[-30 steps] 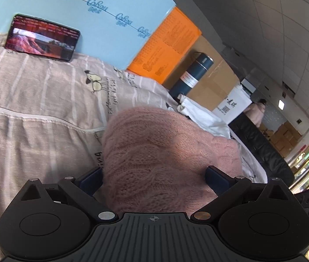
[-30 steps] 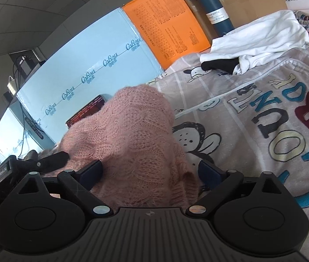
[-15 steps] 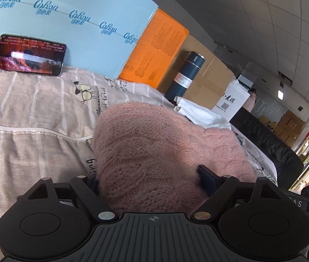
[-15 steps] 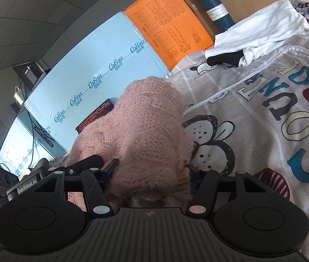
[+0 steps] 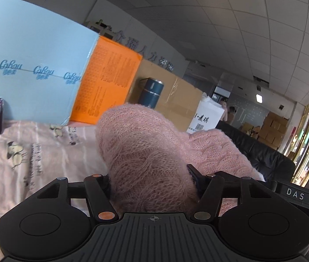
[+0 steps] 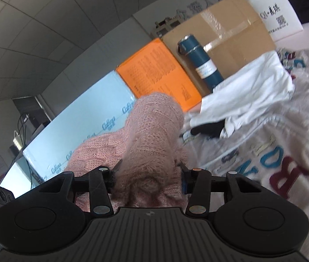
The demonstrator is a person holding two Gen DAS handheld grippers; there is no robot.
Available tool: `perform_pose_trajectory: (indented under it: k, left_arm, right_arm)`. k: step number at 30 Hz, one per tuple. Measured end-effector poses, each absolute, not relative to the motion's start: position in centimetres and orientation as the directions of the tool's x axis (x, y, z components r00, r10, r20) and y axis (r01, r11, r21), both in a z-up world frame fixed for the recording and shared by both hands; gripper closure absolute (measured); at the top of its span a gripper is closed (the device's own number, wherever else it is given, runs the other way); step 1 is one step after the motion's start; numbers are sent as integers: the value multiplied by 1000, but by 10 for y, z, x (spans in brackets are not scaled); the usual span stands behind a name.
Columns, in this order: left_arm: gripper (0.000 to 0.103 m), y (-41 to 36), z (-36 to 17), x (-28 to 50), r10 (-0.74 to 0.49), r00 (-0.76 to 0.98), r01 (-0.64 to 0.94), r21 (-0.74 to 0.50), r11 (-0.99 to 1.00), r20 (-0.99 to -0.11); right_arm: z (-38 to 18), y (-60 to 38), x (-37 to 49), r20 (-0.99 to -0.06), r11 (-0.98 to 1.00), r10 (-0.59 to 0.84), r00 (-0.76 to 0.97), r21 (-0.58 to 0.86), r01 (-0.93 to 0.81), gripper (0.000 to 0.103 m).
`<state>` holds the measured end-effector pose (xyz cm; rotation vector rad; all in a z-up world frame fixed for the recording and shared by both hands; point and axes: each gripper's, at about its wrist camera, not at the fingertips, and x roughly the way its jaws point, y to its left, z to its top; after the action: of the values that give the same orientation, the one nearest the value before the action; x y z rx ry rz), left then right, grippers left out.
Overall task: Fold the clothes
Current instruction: 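Close both grippers on the folded pink cardigan bundle, then lift the cardigan with both grippers and carry it onto the white shirt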
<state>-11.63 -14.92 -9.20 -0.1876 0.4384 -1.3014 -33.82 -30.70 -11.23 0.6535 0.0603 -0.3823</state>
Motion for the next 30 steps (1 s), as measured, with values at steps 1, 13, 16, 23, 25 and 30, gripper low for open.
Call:
perform_pose_trajectory:
  k: [1,13,16,23,25,30]
  left_arm:
    - [42,-161,-89,-116,-963,194,897,-364,252,-189]
    - [52,-306,-80,-85,-962,253,902,-333,274,-104]
    - [52,-333,-88,-79,-953,278,891,-339,301,-117]
    - [54,-367,-121,-73,-968,179,898,-372,235,-178]
    - [54,-366,-123,-71,-965,184,901,-359,241,-187]
    - [53,-366,-131,-61,-959,181,889,-380,255,-220]
  right_arm:
    - [-107,-313,-340,-151,733,-356,922,567,376,59]
    - [-68,-440,-285,-80,672,-587,805,506,541,59]
    - [-85,-465,-266,-86,624,-630,772,535,569,59]
    - [-124,-502,-263,-133,547,-700,702,532,646,59]
    - [-127,-508,-267,-143,530,-692,707,565,633,59]
    - [-134,-506,-258,-198,524,-699,687,513,680,59]
